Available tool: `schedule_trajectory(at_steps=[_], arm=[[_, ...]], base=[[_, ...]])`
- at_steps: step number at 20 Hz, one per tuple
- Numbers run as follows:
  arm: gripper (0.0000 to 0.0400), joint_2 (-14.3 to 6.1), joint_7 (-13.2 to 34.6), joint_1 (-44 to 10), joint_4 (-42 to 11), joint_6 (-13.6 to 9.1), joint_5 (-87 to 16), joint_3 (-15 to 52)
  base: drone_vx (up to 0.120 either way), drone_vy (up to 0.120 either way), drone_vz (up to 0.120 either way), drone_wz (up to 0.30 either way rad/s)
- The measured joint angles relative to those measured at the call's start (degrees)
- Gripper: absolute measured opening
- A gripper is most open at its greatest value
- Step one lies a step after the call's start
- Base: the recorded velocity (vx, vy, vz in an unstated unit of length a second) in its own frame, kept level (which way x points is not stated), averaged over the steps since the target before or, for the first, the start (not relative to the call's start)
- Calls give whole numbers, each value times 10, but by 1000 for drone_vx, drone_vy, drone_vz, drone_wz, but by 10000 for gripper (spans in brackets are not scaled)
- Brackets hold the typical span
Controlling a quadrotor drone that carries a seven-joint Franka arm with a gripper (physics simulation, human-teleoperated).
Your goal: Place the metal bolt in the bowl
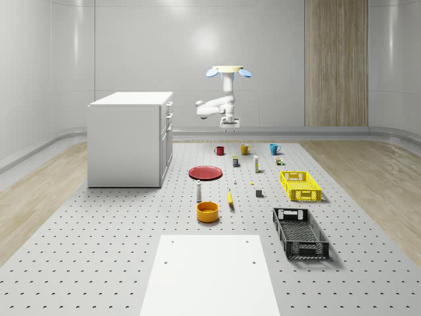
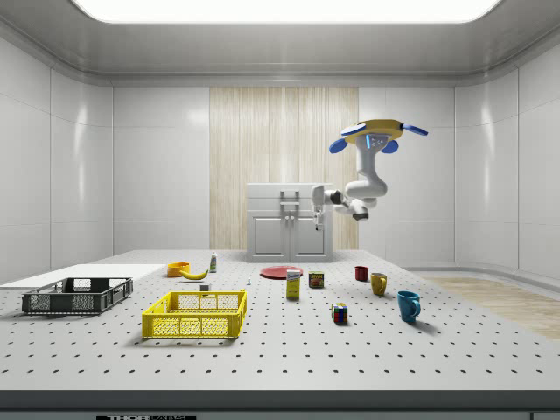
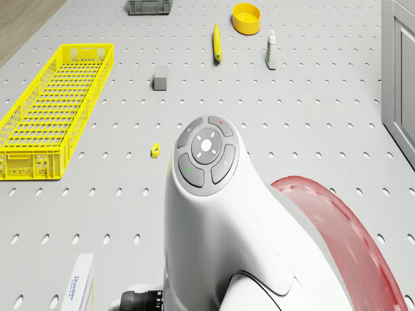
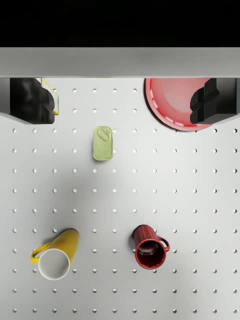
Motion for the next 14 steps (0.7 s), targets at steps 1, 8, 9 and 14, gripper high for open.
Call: schedule_trajectory(at_steps=[1,8,9,14], arm=[[400,-2,1,-1,0,2,1,1],[400,-18,5,-5,1,17,9,4],[400,-20,5,-6,1,19,10,5],[400,-31,8,-8,2,28,14,7]], base=[[120,0,-120,0],[120,0,-120,0],[120,0,-120,0],[120,0,-120,0]])
